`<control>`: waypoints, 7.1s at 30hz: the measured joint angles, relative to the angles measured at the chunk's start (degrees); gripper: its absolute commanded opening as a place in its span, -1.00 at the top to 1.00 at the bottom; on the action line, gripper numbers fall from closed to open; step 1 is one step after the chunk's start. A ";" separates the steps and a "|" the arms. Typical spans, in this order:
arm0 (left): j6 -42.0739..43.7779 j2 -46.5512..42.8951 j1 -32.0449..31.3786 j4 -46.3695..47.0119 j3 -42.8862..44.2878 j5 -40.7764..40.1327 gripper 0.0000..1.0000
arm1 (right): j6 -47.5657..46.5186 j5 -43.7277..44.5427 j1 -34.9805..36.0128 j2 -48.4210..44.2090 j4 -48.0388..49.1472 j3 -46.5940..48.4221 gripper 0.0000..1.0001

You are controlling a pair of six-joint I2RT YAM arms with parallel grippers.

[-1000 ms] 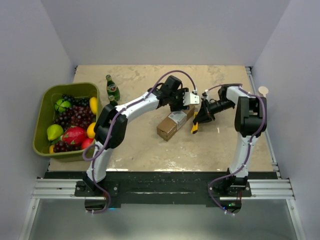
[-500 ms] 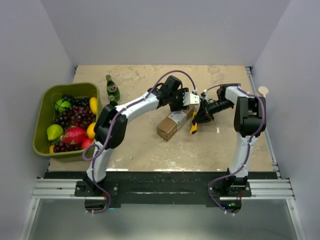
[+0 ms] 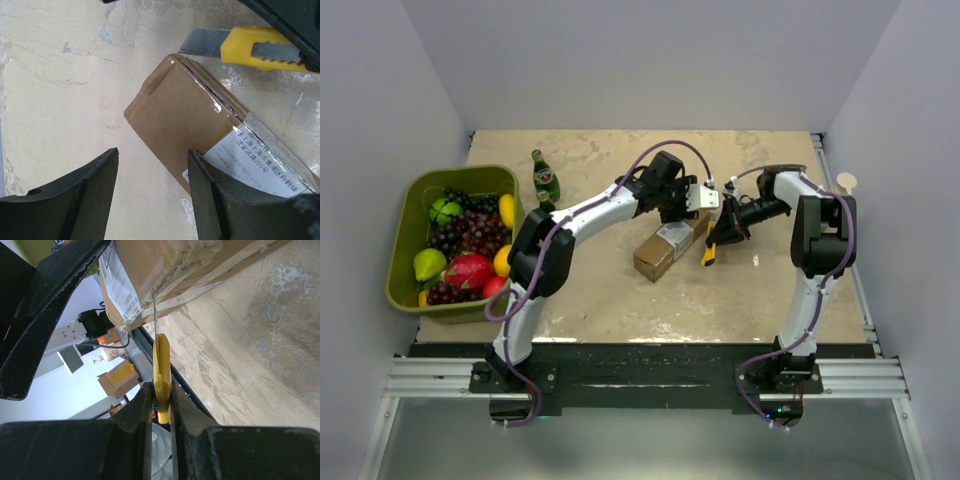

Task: Unpack the express box
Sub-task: Cut the express box at the center of the board, then place the knife at the center of the board, then open the express box at the center of the board.

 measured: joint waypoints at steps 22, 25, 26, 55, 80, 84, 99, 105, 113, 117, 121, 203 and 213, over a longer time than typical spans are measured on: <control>-0.02 0.04 0.02 -0.07 0.11 0.00 -0.25 | 0.11 -0.04 -0.20 0.94 0.42 0.48 1.00; -0.02 0.11 0.00 -0.17 0.24 0.02 -0.25 | 0.11 -0.07 -0.20 1.51 0.50 0.68 1.00; 0.00 0.13 0.00 -0.24 0.31 0.02 -0.25 | 0.13 -0.07 -0.20 1.66 0.52 0.68 1.00; 0.00 0.96 0.13 -0.94 1.68 -0.57 -0.25 | 0.04 -3.19 4.20 3.19 -0.17 1.75 1.00; -5.57 -3.08 1.84 7.30 -5.44 -2.08 -0.59 | 37.00 -21.16 4.59 -12.28 33.09 -13.55 1.00; -8.66 -3.76 5.03 4.50 -5.44 -0.11 -0.68 | 23.78 -11.26 1.20 -10.43 22.91 1.60 1.00; -11.69 -11.96 11.06 -18.16 -1.97 18.51 -1.00 | 4.50 27.34 -0.35 -18.53 19.06 4.39 1.00; -12.02 -7.72 10.19 -23.32 -0.44 22.73 -1.00 | 0.28 37.86 0.24 -18.36 21.68 -3.72 1.00; -12.55 -5.64 8.09 -23.26 -0.59 18.88 -1.00 | -0.22 44.30 0.24 -16.72 23.82 -8.17 0.64; -12.59 -5.11 7.06 -21.81 -0.85 15.69 -0.92 | 0.04 46.10 0.24 -13.86 24.55 -8.22 -0.39; -13.49 -4.24 6.71 -20.15 -0.85 12.72 -0.86 | 0.00 46.84 0.24 -11.28 23.85 -7.74 -0.98; -29.44 1.01 4.57 -17.77 -2.62 5.60 -0.40 | 26.40 23.15 10.82 -15.93 27.39 -5.57 -0.95; -35.36 1.42 4.72 -16.02 -2.67 7.78 -0.39 | 30.73 27.26 12.09 -15.37 27.61 -7.56 -0.86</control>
